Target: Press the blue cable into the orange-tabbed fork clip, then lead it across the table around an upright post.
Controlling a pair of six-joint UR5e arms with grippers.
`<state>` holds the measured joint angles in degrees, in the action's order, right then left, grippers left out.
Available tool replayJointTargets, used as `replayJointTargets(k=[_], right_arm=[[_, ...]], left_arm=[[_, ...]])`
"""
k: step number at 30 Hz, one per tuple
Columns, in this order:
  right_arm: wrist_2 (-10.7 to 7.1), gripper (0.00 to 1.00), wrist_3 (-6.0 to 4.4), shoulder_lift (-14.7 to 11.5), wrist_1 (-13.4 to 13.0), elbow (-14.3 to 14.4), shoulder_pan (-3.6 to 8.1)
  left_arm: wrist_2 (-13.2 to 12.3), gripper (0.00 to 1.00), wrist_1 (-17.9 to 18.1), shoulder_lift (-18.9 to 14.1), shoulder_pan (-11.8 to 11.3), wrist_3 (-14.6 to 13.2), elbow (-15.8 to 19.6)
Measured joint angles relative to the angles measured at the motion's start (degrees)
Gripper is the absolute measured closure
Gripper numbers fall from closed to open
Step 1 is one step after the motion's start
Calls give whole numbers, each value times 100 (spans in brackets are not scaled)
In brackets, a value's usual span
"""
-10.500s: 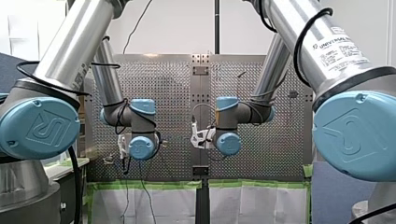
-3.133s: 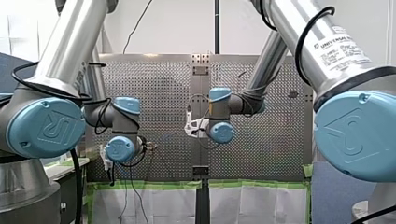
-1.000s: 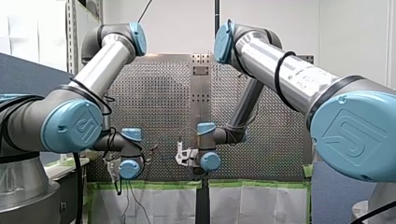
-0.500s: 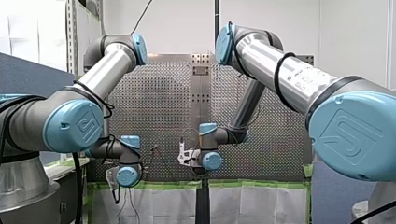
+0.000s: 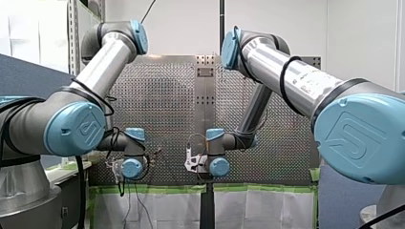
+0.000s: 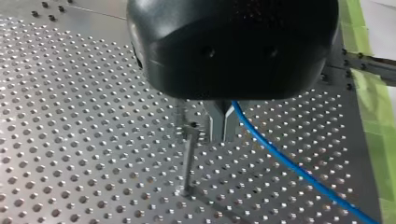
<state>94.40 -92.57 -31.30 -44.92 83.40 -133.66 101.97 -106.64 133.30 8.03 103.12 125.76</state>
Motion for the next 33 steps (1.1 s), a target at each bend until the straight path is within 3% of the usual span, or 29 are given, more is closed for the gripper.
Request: replayJointTargets(k=[7, 14, 33], right_arm=[[-6, 100, 0, 1, 1, -20, 2], [-9, 100, 0, 2, 6, -44, 3], [-9, 100, 14, 4, 0, -79, 76]], left_arm=[[6, 100, -354, -370, -16, -12, 32], [23, 100, -389, -597, -26, -94, 34], [-3, 100, -117, -165, -88, -20, -160]])
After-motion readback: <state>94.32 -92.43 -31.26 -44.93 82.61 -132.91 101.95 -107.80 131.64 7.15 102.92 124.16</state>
